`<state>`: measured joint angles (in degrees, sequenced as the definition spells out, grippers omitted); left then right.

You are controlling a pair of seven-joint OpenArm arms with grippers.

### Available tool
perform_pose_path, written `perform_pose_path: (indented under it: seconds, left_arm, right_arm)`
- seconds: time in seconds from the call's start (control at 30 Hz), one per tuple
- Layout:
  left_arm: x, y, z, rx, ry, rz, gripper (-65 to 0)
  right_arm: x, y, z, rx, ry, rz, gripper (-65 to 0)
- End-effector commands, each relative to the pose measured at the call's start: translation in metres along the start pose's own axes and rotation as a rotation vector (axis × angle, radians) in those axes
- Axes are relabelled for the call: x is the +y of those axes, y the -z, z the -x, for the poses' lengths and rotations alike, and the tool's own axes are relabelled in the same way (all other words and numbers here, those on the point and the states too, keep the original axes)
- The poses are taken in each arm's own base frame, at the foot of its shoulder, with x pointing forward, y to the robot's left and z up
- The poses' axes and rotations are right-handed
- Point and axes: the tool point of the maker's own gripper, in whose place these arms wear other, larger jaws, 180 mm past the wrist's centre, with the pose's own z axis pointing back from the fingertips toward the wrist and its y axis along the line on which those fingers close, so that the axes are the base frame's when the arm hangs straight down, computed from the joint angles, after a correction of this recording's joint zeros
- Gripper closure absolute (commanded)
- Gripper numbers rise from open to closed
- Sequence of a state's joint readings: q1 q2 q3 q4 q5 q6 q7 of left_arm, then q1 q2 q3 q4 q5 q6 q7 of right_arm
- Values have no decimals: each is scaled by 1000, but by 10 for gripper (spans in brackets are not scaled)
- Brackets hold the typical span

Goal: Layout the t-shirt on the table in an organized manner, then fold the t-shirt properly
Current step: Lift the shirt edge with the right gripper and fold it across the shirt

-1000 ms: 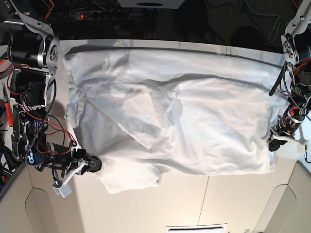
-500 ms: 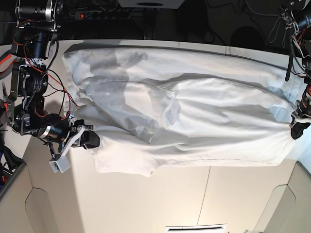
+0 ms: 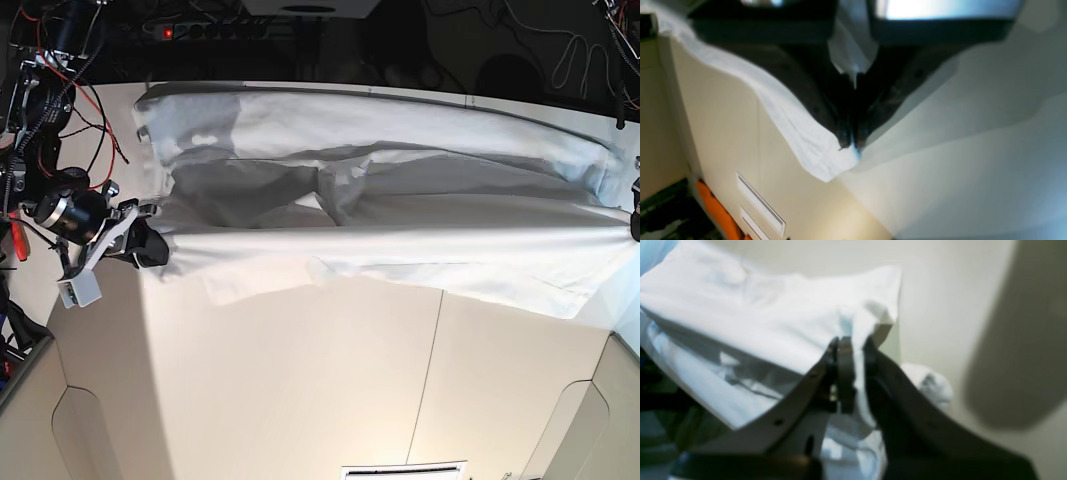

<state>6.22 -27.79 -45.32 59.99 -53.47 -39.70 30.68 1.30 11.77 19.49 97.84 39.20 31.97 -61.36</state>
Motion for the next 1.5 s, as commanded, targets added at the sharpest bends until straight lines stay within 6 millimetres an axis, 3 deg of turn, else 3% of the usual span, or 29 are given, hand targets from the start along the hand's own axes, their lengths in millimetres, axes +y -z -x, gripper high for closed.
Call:
perform_pose_path:
  seconds: [0.0, 0.2, 0.4, 0.6, 0.63, 0.7, 0.73, 0.8, 0.93, 1.07, 1.13, 1.23, 1.37, 1.47]
  left_arm:
    - [-6, -4, -30, -57, 29, 26, 0]
    - [-25, -18, -5, 80, -20, 106, 0]
    - [-18, -32, 35, 159, -62, 79, 0]
    - [-14, -32, 48, 195, -41, 55, 0]
    - [-14, -32, 47, 195, -38, 55, 0]
    - [-14, -32, 42, 188, -32, 55, -143]
    - [-13, -32, 38, 183, -29, 57, -198]
    - [-14, -32, 30, 167, -28, 65, -241]
    - [-14, -32, 14, 117, -30, 72, -241]
    - [-15, -31, 12, 112, -26, 73, -241]
    - [-15, -31, 12, 111, -26, 74, -241]
    - [-17, -29, 10, 105, -26, 79, -241]
    - [-21, -25, 5, 91, -26, 89, -241]
    - [-21, -23, 4, 92, -21, 88, -241]
  right_arm:
    - [-3, -9, -10, -40, -21, 16, 0]
    - [1, -16, 13, -6, -7, 21, 0]
    - [2, -15, 33, 35, 14, 29, 0]
    - [1, -13, 42, 62, 14, 56, 0]
    - [1, -13, 42, 61, 15, 55, -25]
    - [1, -13, 40, 50, 14, 56, -221]
    - [1, -13, 37, 35, 9, 55, -274]
    - [4, -17, 24, -6, -17, 59, -284]
    - [12, -28, -24, -142, -110, 81, -284]
    - [4, -30, -68, -255, -171, 142, -283]
    - [-10, -23, -79, -279, -155, 188, -283]
    - [-27, 8, -75, -249, -37, 173, -283]
    - [-43, 62, -46, -128, 145, 98, -283]
    - [-51, 92, -21, -42, 254, 67, -283]
